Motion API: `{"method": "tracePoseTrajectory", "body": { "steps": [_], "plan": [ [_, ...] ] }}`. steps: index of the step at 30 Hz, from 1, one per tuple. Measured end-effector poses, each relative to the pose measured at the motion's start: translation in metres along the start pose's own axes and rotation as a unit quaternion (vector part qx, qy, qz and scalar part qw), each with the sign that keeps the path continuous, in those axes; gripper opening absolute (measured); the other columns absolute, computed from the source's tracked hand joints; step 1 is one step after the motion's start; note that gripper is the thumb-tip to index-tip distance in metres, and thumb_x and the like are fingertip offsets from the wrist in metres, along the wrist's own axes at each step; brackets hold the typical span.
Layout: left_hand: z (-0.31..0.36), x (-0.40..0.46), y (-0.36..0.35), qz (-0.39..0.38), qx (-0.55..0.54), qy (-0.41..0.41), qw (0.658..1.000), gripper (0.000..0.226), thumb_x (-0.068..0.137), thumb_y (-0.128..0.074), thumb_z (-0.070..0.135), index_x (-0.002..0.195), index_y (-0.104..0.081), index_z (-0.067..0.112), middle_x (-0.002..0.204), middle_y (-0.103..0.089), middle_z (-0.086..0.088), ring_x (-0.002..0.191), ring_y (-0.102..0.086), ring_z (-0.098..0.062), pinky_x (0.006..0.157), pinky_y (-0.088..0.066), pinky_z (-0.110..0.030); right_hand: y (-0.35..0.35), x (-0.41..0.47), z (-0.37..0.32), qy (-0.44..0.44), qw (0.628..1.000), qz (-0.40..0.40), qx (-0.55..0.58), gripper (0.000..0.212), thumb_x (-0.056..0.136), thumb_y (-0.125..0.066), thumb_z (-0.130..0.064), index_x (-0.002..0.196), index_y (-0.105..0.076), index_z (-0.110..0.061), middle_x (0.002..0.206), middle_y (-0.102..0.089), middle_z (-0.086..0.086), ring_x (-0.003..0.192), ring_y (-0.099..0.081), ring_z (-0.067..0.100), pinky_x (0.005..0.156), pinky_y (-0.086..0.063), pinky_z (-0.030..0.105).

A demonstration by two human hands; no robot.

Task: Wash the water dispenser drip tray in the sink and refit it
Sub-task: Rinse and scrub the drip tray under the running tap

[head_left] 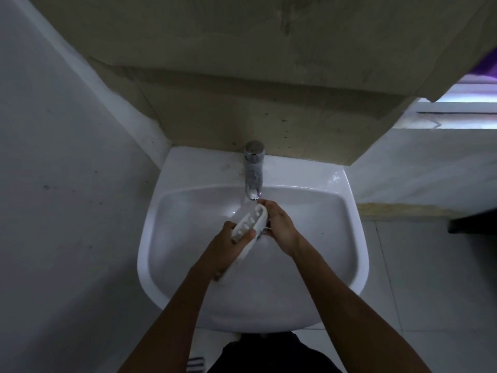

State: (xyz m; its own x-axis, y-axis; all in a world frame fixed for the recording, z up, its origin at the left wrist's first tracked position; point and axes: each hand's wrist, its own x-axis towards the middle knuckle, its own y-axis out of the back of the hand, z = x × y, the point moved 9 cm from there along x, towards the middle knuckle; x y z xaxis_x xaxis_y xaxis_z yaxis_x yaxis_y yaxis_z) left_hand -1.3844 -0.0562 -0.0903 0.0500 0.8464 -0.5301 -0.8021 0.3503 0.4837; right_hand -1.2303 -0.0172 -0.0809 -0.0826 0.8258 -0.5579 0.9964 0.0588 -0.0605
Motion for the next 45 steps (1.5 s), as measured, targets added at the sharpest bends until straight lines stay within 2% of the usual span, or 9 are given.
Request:
{"method": "tracePoseTrajectory", "body": {
  "steps": [5,13,18,23,30,33,36,40,45],
  "plan": [
    [0.004,-0.004,0.008,0.05,-0.002,-0.015,0.999,0.044,0.087,-0.059,0.054,0.108,-0.058,0.016,0.099,-0.066,-0.001,0.089,-0.063,-0.018,0.073,-0.046,-0.029,-0.015,-0.001,0.01,-0.064,0.997,-0.035,0.023,0.043,0.106,-0.033,-0.043,0.099,-0.065,-0.016,0.089,-0.069,0.011,0.082,-0.065,0.026,0.085,-0.055,0.048],
    [0.003,0.0,0.006,0.028,-0.056,-0.029,0.998,0.029,0.102,-0.041,0.035,0.101,-0.062,0.014,0.102,-0.067,-0.008,0.097,-0.061,-0.021,0.086,-0.045,-0.033,-0.018,0.0,0.002,-0.05,0.997,-0.036,-0.051,0.051,0.105,-0.027,-0.051,0.111,-0.056,-0.011,0.096,-0.066,0.016,0.088,-0.065,0.029,0.087,-0.058,0.053],
    [0.009,-0.005,0.001,-0.017,-0.18,0.011,0.983,0.028,0.098,-0.049,0.04,0.101,-0.065,0.017,0.096,-0.072,-0.002,0.086,-0.068,-0.018,0.073,-0.052,-0.031,-0.012,0.001,-0.008,-0.007,0.997,-0.002,-0.08,0.057,0.1,-0.021,-0.061,0.106,-0.056,-0.016,0.103,-0.067,0.021,0.093,-0.068,0.034,0.092,-0.055,0.055],
    [0.002,-0.001,-0.01,-0.029,-0.292,0.073,0.953,0.033,0.097,-0.05,0.043,0.111,-0.059,0.015,0.104,-0.072,-0.006,0.092,-0.072,-0.023,0.07,-0.056,-0.035,-0.018,-0.005,-0.007,-0.013,0.992,-0.067,-0.101,0.034,0.105,-0.031,-0.039,0.103,-0.058,-0.02,0.096,-0.068,0.011,0.08,-0.067,0.02,0.069,-0.055,0.033],
    [-0.002,0.001,-0.02,-0.015,-0.409,0.099,0.907,0.027,0.099,-0.053,0.027,0.117,-0.05,0.008,0.111,-0.067,-0.012,0.091,-0.07,-0.024,0.07,-0.057,-0.033,-0.007,-0.006,0.01,-0.019,0.981,-0.112,-0.159,0.032,0.101,-0.052,-0.039,0.12,-0.062,-0.015,0.107,-0.071,0.005,0.09,-0.069,0.017,0.077,-0.055,0.026],
    [0.001,0.001,-0.029,-0.027,-0.446,0.102,0.889,0.02,0.098,-0.053,0.024,0.112,-0.056,0.011,0.11,-0.068,-0.011,0.092,-0.069,-0.023,0.07,-0.056,-0.033,-0.006,-0.005,0.005,-0.002,0.968,-0.119,-0.221,0.029,0.102,-0.049,-0.04,0.122,-0.059,-0.022,0.106,-0.068,-0.002,0.089,-0.066,0.009,0.076,-0.05,0.018],
    [-0.007,0.005,-0.03,0.001,-0.442,0.131,0.887,0.038,0.09,-0.066,0.033,0.117,-0.056,0.008,0.118,-0.063,-0.016,0.104,-0.065,-0.026,0.069,-0.056,-0.032,-0.006,-0.001,-0.005,0.064,0.94,-0.109,-0.317,0.032,0.103,-0.046,-0.039,0.126,-0.063,-0.022,0.117,-0.067,-0.002,0.098,-0.064,0.013,0.088,-0.05,0.026],
    [-0.008,0.01,-0.023,0.041,-0.455,0.123,0.881,0.05,0.082,-0.076,0.036,0.119,-0.058,0.008,0.118,-0.065,-0.02,0.088,-0.067,-0.025,0.065,-0.055,-0.027,-0.011,0.001,-0.012,0.128,0.897,-0.129,-0.404,0.033,0.103,-0.048,-0.039,0.127,-0.065,-0.026,0.127,-0.065,-0.002,0.104,-0.062,0.013,0.089,-0.045,0.024],
    [0.0,0.01,-0.023,0.049,-0.537,0.106,0.836,0.021,0.092,-0.064,0.022,0.107,-0.061,0.009,0.09,-0.075,-0.006,0.076,-0.073,-0.018,0.066,-0.06,-0.028,0.024,0.004,-0.018,0.105,0.851,0.023,-0.515,0.054,0.083,-0.05,-0.075,0.116,-0.064,-0.034,0.111,-0.07,-0.002,0.096,-0.067,0.022,0.084,-0.054,0.036]
  ]
}}
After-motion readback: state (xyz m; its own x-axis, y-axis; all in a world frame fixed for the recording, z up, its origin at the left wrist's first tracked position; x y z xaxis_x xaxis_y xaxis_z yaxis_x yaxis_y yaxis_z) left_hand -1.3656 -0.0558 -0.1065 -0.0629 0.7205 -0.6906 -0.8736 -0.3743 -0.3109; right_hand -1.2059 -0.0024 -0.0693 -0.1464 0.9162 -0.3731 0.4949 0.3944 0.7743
